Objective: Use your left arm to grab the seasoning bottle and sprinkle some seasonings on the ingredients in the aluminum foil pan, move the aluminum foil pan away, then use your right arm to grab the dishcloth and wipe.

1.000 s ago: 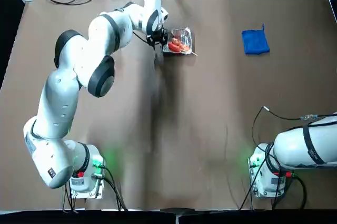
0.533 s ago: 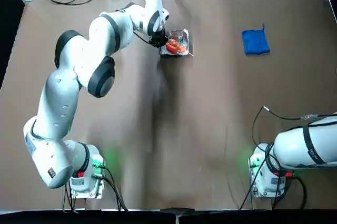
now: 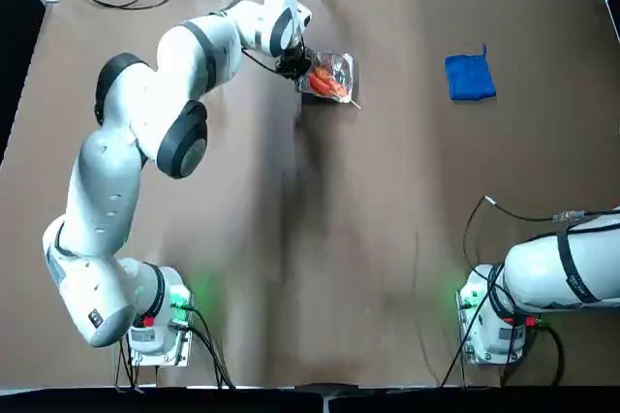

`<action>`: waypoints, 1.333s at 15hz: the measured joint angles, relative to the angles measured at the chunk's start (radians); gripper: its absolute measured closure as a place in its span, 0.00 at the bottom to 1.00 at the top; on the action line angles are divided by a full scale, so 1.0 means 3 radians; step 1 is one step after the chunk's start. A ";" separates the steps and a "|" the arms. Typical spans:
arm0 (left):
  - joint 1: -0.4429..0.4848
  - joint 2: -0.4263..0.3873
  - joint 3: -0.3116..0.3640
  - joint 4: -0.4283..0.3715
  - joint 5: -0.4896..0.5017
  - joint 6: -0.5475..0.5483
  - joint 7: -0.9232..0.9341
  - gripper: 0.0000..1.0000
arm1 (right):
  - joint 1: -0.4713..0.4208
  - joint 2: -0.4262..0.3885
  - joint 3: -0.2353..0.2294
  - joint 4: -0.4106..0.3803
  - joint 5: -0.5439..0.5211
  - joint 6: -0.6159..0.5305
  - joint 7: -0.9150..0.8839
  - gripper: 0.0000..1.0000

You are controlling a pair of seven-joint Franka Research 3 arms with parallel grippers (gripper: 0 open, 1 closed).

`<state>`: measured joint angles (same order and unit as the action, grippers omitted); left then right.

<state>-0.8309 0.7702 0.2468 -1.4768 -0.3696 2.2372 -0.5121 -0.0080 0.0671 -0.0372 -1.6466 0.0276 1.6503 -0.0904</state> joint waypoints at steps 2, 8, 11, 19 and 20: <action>0.0001 -0.0119 -0.0020 -0.0058 -0.0037 -0.0014 0.0000 0.99 | 0.0007 0.0002 0.0003 -0.0001 -0.0001 0.0000 0.0000 0.00; 0.0003 -0.0758 -0.0252 -0.0640 -0.0043 -0.0126 -0.0017 0.99 | 0.0015 0.0181 0.0007 -0.0068 -0.0001 0.0188 0.0000 0.00; 0.0002 -0.1120 -0.0459 -0.1014 -0.0043 -0.0156 -0.0203 0.99 | -0.0007 0.0361 0.0000 -0.0075 0.0032 0.0325 0.0012 0.00; -0.0035 -0.1237 -0.1058 -0.1570 -0.0043 0.0135 -0.1339 0.99 | -0.0283 0.0492 -0.0011 -0.0074 0.0362 0.0349 0.0005 0.00; -0.0034 -0.1235 -0.1094 -0.1648 -0.0043 0.0266 -0.1372 0.99 | -0.0277 0.0507 -0.0006 -0.0075 0.0359 0.0348 -0.0012 0.00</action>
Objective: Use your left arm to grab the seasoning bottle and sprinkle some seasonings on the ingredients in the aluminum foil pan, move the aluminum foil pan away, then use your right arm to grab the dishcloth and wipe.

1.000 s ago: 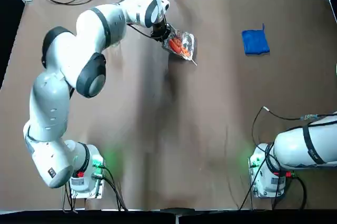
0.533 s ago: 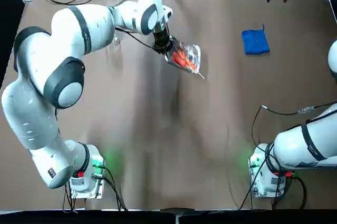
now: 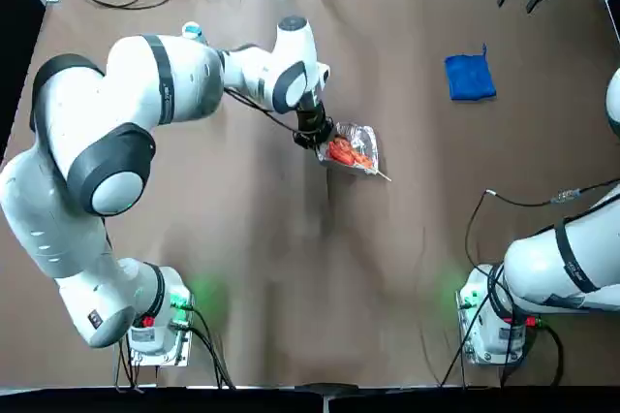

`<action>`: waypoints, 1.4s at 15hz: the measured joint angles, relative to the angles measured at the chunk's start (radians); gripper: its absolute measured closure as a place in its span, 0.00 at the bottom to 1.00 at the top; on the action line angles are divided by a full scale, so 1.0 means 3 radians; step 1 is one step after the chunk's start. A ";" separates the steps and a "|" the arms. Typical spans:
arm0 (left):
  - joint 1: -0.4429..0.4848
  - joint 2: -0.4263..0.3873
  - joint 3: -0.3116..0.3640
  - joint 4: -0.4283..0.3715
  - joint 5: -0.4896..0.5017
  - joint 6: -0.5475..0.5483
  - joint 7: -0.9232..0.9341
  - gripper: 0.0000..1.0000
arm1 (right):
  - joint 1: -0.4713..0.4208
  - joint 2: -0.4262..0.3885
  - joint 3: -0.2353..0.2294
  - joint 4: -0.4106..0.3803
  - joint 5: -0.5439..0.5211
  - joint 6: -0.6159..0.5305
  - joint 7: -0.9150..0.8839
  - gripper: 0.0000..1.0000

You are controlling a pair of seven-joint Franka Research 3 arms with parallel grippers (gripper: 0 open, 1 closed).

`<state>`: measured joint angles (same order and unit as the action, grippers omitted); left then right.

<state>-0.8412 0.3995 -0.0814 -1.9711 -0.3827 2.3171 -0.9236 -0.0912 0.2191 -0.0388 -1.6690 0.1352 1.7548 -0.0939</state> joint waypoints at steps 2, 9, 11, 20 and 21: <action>0.0000 0.0006 -0.0060 -0.0139 0.0000 0.0183 -0.0011 0.99 | 0.0009 0.0036 0.0006 -0.0001 -0.0021 0.0000 -0.0171 0.00; -0.0026 0.0076 -0.0104 -0.0222 0.0000 0.0265 -0.0011 0.48 | 0.0028 0.0505 0.0007 -0.0021 -0.0065 0.0262 -0.0373 0.00; -0.0023 0.0069 -0.0101 -0.0203 0.0000 0.0293 -0.0010 0.32 | 0.0065 0.0714 0.0009 -0.0032 -0.0083 0.0527 -0.0377 0.02; 0.0581 -0.0096 0.0017 0.0414 0.1049 -0.0050 0.0075 0.01 | 0.0216 0.1292 0.0010 -0.0098 -0.0254 0.1179 -0.0434 0.23; 0.0653 -0.0096 0.0018 0.0535 0.1087 -0.0217 0.0167 0.01 | 0.0234 0.1312 0.0010 -0.0098 -0.0265 0.1196 -0.0436 0.26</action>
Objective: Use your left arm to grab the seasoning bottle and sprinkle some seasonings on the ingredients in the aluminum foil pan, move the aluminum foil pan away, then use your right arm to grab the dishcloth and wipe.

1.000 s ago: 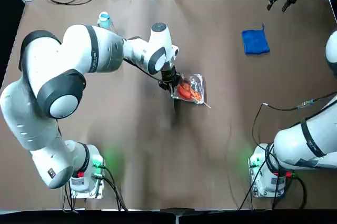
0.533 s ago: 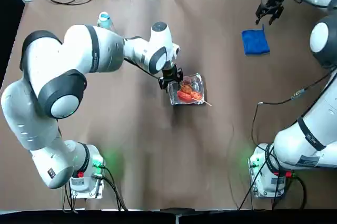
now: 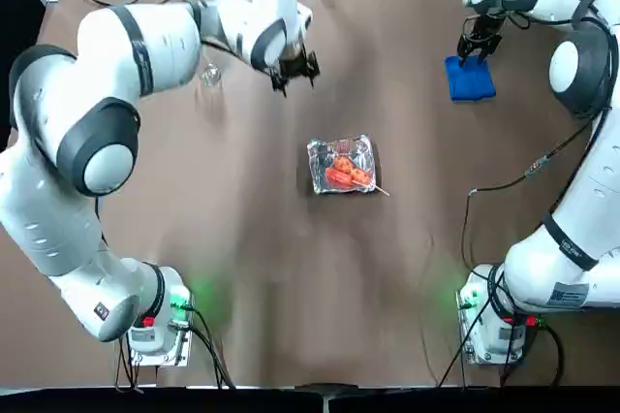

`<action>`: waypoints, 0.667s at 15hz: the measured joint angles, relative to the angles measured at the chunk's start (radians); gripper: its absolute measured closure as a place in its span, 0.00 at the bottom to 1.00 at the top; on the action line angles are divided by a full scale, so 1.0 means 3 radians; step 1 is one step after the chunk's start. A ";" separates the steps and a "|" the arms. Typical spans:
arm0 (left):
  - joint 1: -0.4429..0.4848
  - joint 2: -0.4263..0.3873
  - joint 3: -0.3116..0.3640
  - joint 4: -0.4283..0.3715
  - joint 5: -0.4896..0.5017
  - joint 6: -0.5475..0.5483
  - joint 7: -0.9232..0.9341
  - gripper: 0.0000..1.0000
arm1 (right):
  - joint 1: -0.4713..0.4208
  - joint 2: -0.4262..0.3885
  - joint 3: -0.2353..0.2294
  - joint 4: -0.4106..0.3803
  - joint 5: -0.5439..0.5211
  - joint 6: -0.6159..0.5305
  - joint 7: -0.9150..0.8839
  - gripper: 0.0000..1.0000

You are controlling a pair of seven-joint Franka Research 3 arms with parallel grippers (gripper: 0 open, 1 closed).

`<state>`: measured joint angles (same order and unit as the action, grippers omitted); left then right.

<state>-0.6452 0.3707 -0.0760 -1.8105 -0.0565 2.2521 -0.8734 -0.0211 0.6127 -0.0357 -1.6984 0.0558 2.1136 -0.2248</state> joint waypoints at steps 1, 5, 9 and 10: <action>0.0069 -0.0003 0.0000 0.0116 0.0012 -0.0168 0.0120 0.01 | 0.0011 0.0021 0.0000 -0.0001 -0.0018 0.0021 0.0000 0.32; 0.0347 -0.0009 0.0003 0.0549 0.0022 -0.0798 0.0642 0.01 | 0.0009 0.0114 -0.0010 -0.0003 -0.0132 0.0171 -0.0003 0.41; 0.0645 -0.0028 0.0003 0.0879 0.0024 -0.1442 0.1390 0.01 | 0.0009 0.0233 -0.0012 -0.0005 -0.0151 0.0368 -0.0012 0.45; 0.0700 -0.0047 0.0003 0.0926 0.0038 -0.1572 0.1539 0.01 | 0.0009 0.0251 -0.0012 -0.0005 -0.0156 0.0379 -0.0012 0.54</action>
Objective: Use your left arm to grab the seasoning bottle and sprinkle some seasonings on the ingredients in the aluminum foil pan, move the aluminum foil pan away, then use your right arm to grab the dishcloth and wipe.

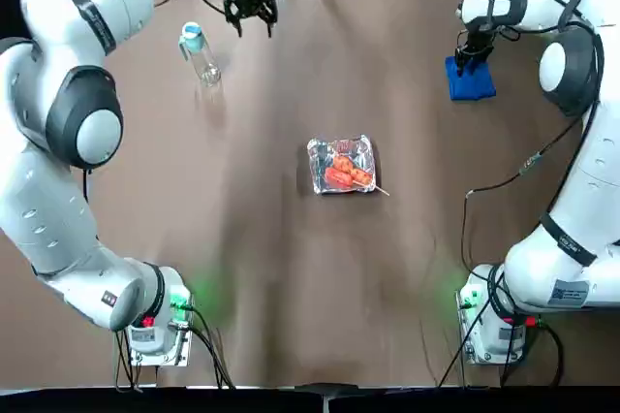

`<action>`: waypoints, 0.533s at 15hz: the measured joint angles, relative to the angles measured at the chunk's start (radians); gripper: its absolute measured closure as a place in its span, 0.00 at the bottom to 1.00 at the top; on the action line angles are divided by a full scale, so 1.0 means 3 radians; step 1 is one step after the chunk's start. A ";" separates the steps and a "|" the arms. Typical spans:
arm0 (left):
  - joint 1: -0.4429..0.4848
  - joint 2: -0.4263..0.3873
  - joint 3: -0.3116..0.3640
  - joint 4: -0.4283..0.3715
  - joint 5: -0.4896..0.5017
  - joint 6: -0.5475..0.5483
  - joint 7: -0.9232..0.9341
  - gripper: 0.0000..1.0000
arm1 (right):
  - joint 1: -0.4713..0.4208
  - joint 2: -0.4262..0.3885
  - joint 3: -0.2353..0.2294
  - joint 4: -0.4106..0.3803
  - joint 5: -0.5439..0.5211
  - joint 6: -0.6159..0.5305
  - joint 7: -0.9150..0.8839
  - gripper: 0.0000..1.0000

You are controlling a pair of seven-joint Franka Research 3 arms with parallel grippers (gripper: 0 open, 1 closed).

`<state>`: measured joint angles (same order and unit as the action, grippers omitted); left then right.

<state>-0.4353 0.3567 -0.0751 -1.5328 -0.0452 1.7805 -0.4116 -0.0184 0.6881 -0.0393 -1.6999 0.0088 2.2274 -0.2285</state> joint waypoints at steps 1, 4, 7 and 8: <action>0.0055 -0.0028 -0.0001 0.0029 0.0034 -0.0094 0.0114 0.01 | 0.0000 0.0010 0.0000 0.0000 -0.0012 0.0003 0.0000 0.57; 0.0247 -0.0202 0.0000 0.0082 0.0172 -0.0287 0.0483 0.01 | 0.0001 0.0010 0.0004 0.0003 -0.0026 0.0005 -0.0001 0.77; 0.0443 -0.0443 -0.0002 0.0092 0.0210 -0.0452 0.0655 0.01 | 0.0001 0.0009 0.0004 0.0005 -0.0035 0.0003 -0.0001 0.92; 0.0501 -0.0517 -0.0005 0.0092 0.0210 -0.0480 0.0667 0.01 | 0.0002 0.0009 0.0004 0.0005 -0.0036 0.0002 -0.0001 0.92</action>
<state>-0.2851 0.2015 -0.0767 -1.5051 0.0177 1.6366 -0.2115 -0.0179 0.6908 -0.0381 -1.6985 -0.0021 2.2282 -0.2287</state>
